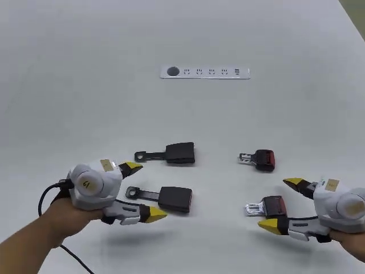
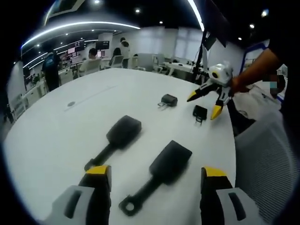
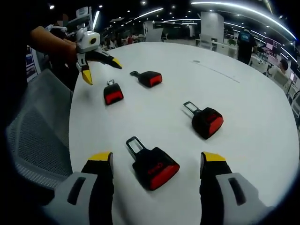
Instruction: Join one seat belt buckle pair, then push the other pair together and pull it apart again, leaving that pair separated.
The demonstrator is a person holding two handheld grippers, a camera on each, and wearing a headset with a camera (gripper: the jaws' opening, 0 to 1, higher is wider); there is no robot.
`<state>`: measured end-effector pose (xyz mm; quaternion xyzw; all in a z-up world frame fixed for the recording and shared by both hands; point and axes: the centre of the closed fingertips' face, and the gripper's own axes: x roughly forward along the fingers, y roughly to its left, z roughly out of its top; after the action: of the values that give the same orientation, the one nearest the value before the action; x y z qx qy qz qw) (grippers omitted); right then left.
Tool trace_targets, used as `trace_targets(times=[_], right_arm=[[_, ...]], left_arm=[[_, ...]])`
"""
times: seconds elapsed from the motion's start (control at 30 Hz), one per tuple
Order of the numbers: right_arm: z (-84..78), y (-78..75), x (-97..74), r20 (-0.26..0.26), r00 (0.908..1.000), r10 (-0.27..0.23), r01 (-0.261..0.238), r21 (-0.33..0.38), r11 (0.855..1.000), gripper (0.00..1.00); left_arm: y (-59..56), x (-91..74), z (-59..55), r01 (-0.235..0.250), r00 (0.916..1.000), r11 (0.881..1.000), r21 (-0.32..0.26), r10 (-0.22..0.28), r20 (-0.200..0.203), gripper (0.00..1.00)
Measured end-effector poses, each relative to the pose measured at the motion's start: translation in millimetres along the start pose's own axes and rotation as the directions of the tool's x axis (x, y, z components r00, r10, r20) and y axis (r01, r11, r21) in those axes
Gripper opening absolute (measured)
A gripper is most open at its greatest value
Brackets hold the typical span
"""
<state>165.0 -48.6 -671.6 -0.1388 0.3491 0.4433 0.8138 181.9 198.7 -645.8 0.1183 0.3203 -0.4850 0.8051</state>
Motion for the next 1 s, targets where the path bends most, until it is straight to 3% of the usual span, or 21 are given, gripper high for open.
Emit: trace_targets(times=[0.17, 0.23, 0.33, 0.5, 0.63, 0.73, 0.83, 1.0], right_arm=[[-4.4, 0.9, 0.3, -0.037, 0.9985, 0.04, -0.041, -0.05, 0.998, 0.72], [-5.4, 2.0, 0.2, -0.048, 0.9974, 0.054, -0.057, -0.065, 0.996, 0.7], [-8.3, 3.0, 1.7, -0.066, 0.9946, 0.08, -0.085, -0.074, 0.994, 0.69], [-11.7, 4.2, 3.6, -0.091, 0.9885, 0.121, -0.129, -0.093, 0.987, 0.66], [-12.2, 8.2, 3.2, -0.12, 0.9814, 0.15, -0.164, -0.116, 0.98, 0.64], [-16.5, 11.0, 1.1, -0.164, 0.9696, 0.181, -0.208, -0.159, 0.965, 0.59], [-15.5, 12.9, 0.2, -0.177, 0.9646, 0.195, -0.228, -0.187, 0.956, 0.57], [-15.0, 13.6, -1.1, -0.206, 0.9567, 0.206, -0.249, -0.212, 0.945, 0.53]], left_arm=[[-5.0, 6.6, -1.6, 0.049, 0.9982, 0.998, 0.048, -0.047, -0.036, 0.76], [-8.1, 9.1, -3.6, 0.078, 0.9949, 0.992, 0.097, -0.071, -0.072, 0.74], [-18.2, 14.3, -1.3, 0.115, 0.9899, 0.986, 0.125, -0.103, -0.097, 0.72], [-25.2, 21.4, 1.5, 0.16, 0.9813, 0.973, 0.167, -0.139, -0.134, 0.71], [-25.3, 26.9, -4.0, 0.215, 0.9666, 0.949, 0.232, -0.173, -0.189, 0.65], [-26.3, 32.2, -6.0, 0.252, 0.9565, 0.931, 0.266, -0.198, -0.214, 0.63], [-25.4, 36.4, -11.9, 0.282, 0.9436, 0.909, 0.305, -0.206, -0.259, 0.59], [-27.1, 43.1, -14.9, 0.304, 0.9374, 0.893, 0.333, -0.218, -0.272, 0.51]])
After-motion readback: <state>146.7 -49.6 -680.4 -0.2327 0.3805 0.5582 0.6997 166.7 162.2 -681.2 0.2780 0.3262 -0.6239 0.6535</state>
